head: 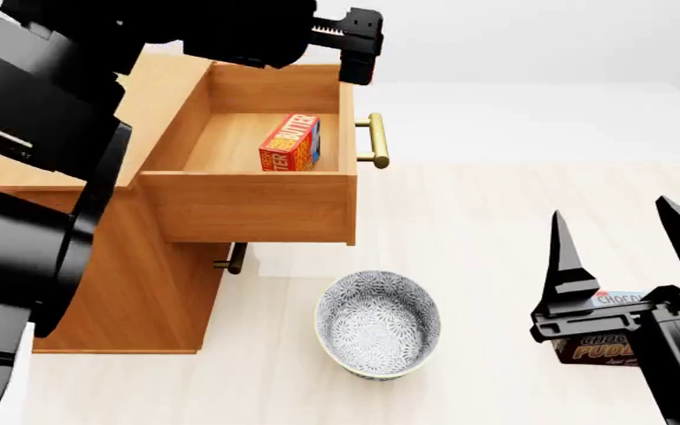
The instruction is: Put the butter at the back in the top drawer of the cabinet and close it.
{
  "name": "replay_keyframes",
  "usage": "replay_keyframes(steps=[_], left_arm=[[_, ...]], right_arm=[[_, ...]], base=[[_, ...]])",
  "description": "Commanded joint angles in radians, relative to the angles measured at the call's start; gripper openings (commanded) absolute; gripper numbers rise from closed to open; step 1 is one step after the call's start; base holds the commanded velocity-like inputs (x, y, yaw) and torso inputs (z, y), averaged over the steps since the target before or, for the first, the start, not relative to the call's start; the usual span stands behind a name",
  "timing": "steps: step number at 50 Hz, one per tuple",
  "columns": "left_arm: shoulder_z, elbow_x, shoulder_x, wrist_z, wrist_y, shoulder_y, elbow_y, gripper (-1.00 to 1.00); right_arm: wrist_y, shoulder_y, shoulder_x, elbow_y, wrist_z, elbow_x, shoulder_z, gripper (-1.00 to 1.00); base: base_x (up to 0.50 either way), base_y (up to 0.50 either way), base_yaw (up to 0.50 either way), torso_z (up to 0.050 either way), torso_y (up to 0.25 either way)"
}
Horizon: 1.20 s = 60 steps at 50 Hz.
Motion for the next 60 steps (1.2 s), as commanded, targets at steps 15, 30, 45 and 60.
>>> replay_keyframes(steps=[15, 30, 45, 60], left_arm=[[0.27, -0.343, 0.047, -0.588, 0.117, 0.135, 0.397, 1.0], [0.771, -0.659, 0.048, -0.607, 0.461, 0.042, 0.474, 1.0], [0.77, -0.626, 0.048, -0.633, 0.46, 0.089, 0.557, 1.0], [0.767, -0.556, 0.048, -0.573, 0.454, 0.116, 0.593, 1.0]], right_arm=[[0.032, 0.032, 0.005, 0.021, 0.046, 0.036, 0.015, 1.0], [0.002, 0.019, 0.009, 0.064, 0.012, 0.077, 0.067, 1.0], [-0.024, 0.012, 0.003, 0.107, -0.023, 0.079, 0.082, 1.0], [-0.043, -0.013, -0.003, 0.114, -0.038, 0.075, 0.098, 1.0]], base=[[0.0, 0.0, 0.0, 0.0, 0.0], [0.0, 0.0, 0.0, 0.0, 0.0], [0.0, 0.0, 0.0, 0.0, 0.0], [0.0, 0.0, 0.0, 0.0, 0.0]])
